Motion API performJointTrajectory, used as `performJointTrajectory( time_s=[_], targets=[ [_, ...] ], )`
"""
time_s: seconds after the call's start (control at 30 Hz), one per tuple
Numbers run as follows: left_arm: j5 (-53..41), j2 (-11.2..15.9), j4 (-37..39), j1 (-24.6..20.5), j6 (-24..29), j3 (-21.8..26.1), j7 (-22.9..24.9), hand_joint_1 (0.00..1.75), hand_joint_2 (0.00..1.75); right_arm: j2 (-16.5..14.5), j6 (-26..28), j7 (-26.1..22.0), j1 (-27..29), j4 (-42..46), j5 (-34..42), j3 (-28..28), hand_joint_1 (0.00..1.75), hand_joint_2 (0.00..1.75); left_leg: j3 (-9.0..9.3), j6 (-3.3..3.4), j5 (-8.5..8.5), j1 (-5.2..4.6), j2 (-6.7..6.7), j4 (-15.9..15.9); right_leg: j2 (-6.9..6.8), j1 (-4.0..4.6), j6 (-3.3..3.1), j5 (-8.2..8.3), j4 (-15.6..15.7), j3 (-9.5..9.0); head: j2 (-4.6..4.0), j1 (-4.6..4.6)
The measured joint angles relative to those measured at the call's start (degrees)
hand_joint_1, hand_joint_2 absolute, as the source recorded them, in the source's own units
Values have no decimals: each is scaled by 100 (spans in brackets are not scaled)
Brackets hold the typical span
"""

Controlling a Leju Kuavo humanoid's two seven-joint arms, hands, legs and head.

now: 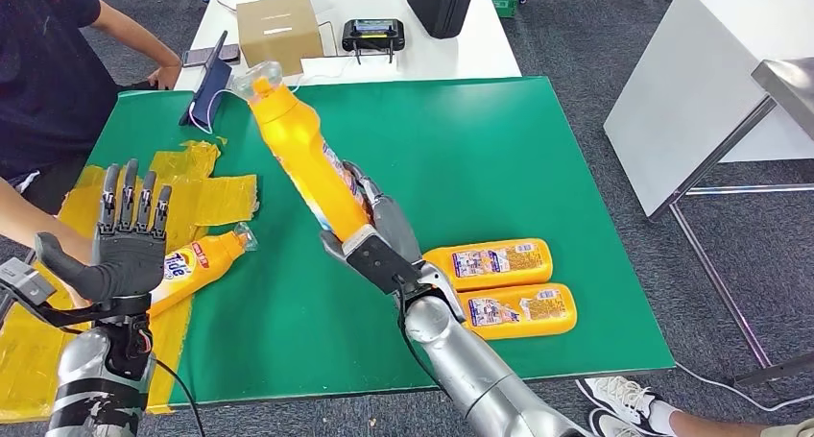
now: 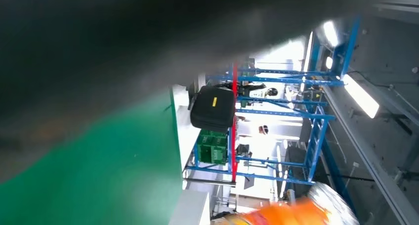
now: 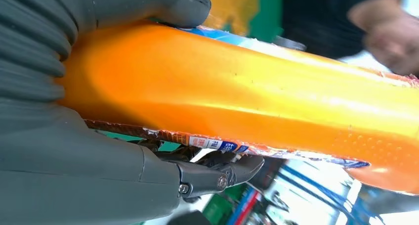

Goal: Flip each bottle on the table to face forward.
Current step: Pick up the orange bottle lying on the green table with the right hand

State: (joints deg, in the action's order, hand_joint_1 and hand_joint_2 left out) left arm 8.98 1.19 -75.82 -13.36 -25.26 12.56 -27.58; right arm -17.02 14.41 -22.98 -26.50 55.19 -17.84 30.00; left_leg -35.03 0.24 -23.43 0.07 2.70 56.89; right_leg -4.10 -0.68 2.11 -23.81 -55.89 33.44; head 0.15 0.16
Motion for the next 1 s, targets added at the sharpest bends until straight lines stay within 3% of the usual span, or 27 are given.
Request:
performJointTrajectory(
  time_s=[0.3,1.0],
  targets=[
    [-44,-131,-280,194,29,-157,70,0,175,33,-311,160,315,862,-218,1,175,175,-1,0,0,1,1,0,1,3,0,0,-1,2,0,0],
    [-178,-160,-381,249,6,-442,118,0,175,29,-512,385,297,813,-645,392,175,175,-2,0,0,1,0,0,0,2,0,0,-1,0,1,0]
  ],
)
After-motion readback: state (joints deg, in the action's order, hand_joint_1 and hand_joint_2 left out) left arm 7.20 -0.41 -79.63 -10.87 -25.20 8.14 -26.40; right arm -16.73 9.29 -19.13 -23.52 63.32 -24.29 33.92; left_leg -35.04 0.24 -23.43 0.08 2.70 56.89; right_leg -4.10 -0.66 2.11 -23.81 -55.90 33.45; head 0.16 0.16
